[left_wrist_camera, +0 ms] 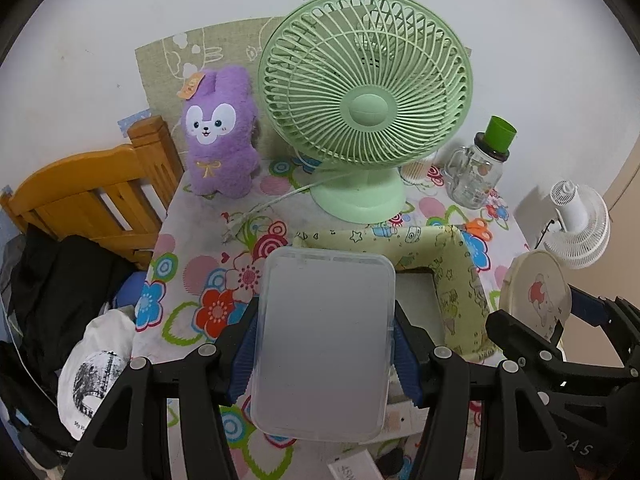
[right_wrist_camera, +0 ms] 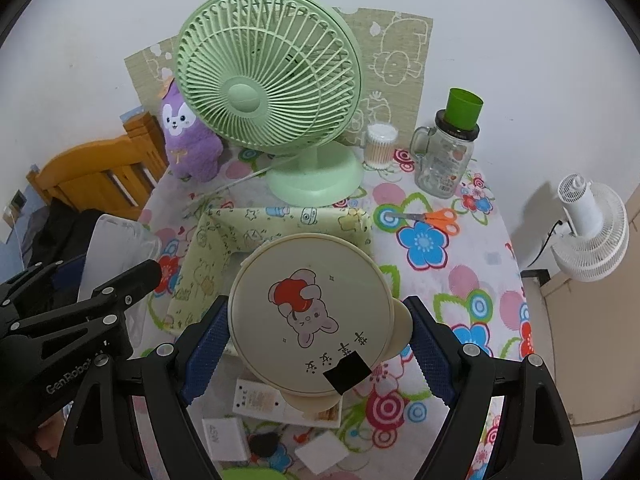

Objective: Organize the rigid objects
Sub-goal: 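Carry the clear box into the green basket with the left tool while the right carries the compact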

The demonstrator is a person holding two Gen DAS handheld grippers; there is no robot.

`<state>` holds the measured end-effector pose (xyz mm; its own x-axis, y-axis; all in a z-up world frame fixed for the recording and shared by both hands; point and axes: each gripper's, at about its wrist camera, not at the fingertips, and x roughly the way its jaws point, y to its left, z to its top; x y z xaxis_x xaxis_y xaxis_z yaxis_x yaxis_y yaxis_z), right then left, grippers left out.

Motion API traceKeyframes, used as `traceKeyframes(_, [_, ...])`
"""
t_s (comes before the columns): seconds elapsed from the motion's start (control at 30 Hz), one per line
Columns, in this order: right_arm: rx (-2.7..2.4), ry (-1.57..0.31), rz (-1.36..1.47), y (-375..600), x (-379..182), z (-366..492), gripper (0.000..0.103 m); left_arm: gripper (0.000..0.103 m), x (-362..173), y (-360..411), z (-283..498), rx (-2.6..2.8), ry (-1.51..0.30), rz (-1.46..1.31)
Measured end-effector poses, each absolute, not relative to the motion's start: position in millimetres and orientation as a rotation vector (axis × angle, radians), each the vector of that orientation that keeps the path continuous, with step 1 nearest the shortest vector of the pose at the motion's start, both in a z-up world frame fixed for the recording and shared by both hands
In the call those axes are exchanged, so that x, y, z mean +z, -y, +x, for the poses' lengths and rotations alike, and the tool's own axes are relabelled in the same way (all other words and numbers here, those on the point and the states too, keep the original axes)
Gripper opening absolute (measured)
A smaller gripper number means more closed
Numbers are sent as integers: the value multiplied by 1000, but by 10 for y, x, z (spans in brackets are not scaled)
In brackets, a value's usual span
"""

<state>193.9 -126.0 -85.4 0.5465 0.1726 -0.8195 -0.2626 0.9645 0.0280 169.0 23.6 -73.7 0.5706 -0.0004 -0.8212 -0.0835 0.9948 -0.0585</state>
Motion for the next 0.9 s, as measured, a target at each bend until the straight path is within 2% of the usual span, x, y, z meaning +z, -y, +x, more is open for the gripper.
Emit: traceKeyframes(0.9, [296,-987,-99,1214,-1203,2617,86,61,-1442,-187,2342,91,-1062,-116])
